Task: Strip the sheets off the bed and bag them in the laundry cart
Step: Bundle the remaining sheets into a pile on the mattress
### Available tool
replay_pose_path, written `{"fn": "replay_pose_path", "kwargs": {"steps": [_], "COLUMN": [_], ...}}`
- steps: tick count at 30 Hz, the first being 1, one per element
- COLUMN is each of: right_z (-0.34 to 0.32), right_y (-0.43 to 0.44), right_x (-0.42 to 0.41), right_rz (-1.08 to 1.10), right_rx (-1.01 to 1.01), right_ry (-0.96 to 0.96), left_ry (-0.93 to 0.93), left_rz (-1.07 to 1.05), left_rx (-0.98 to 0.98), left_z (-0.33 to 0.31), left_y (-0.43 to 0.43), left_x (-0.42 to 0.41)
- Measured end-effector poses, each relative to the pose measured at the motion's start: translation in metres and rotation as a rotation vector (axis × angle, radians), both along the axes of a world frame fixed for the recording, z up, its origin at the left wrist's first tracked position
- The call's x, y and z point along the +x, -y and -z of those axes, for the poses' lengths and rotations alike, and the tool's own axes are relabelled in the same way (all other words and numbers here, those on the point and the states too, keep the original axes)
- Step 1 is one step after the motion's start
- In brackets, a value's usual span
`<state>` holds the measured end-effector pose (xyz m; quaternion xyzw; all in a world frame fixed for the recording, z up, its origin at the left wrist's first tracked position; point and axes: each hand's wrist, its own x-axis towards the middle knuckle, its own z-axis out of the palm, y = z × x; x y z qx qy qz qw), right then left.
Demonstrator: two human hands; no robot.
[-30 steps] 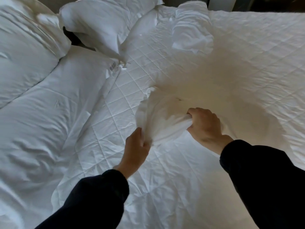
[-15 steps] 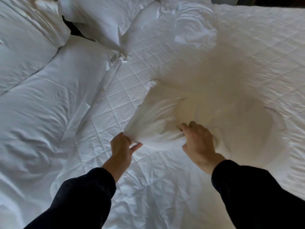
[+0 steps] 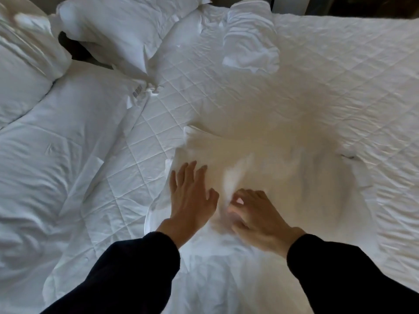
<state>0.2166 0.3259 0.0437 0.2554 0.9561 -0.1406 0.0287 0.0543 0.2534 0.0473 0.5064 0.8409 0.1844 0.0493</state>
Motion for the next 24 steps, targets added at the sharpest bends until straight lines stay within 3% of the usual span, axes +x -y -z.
{"fn": "replay_pose_path", "kwargs": {"steps": [3,10,13,16,21,24], "right_z": [0.009,0.026,0.033,0.028,0.021,0.025], "right_y": [-0.038,-0.111,-0.143,-0.160,-0.158,-0.162], "right_x": [-0.005,-0.024,-0.036,-0.042,-0.038,-0.032], "right_rz": [0.160,0.233,0.248,0.281,0.295,0.365], "right_rx": [0.091,0.090,-0.016,-0.105,0.045,0.067], "right_ry": [0.014,0.132,0.199,0.228,0.153,0.178], "left_ry": [-0.041,0.042,0.158,0.146,-0.060,-0.091], "left_rz": [0.030,-0.102,-0.237,-0.402,-0.234,-0.274], "left_rx": [-0.272,-0.482,-0.513,-0.570,-0.465,-0.413], "left_z": [0.006,0.017,0.019,0.020,0.020,0.021], "left_y": [-0.040,-0.103,-0.114,-0.118,-0.123,-0.116], "left_x": [-0.003,-0.033,-0.048,-0.070,-0.094,-0.120]}}
